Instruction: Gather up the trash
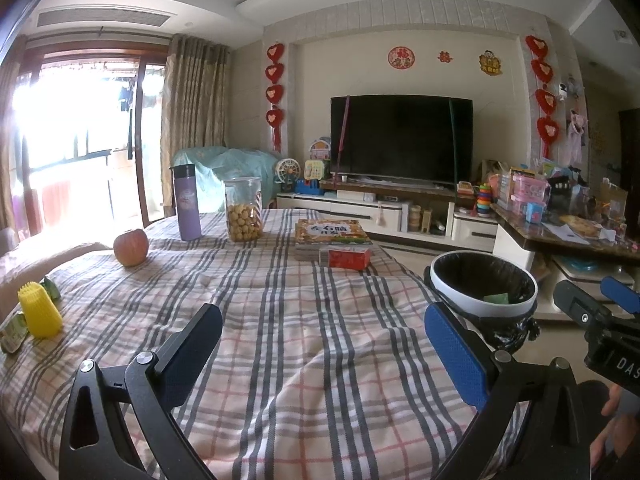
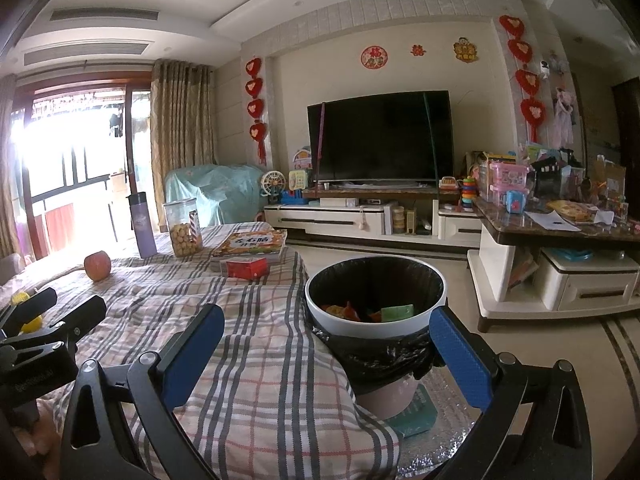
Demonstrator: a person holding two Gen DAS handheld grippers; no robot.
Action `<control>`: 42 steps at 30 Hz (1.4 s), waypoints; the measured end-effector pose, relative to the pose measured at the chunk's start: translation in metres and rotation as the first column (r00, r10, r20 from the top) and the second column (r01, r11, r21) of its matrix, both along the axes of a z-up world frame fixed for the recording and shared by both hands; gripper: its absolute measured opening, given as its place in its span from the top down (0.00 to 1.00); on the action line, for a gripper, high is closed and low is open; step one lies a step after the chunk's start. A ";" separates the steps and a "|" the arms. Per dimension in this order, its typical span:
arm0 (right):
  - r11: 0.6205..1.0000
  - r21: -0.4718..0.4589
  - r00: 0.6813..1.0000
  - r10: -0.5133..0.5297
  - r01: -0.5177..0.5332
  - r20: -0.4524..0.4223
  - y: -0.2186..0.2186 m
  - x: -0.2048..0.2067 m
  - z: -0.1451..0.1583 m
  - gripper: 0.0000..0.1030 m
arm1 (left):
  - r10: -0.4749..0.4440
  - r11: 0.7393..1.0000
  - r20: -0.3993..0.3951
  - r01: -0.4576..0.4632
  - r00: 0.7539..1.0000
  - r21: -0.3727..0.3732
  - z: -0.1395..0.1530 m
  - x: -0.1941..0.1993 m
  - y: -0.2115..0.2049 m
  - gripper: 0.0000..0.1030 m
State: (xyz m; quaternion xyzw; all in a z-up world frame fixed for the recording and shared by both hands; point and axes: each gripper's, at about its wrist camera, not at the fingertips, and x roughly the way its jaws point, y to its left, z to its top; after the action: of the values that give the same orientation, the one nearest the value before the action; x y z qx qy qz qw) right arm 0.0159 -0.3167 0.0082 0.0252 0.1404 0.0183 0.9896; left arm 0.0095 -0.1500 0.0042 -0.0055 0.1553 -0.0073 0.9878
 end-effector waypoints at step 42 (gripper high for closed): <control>1.000 0.002 1.000 0.013 -0.013 -0.005 0.006 -0.002 -0.002 0.00 | 0.001 1.000 -0.004 -0.001 1.000 0.001 -0.004 0.001 0.001 0.01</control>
State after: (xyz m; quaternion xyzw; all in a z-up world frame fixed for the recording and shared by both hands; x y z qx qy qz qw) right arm 0.0141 -0.3105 0.0067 0.0255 0.1429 0.0248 0.9891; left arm 0.0103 -0.1494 0.0003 -0.0052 0.1572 -0.0066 0.9875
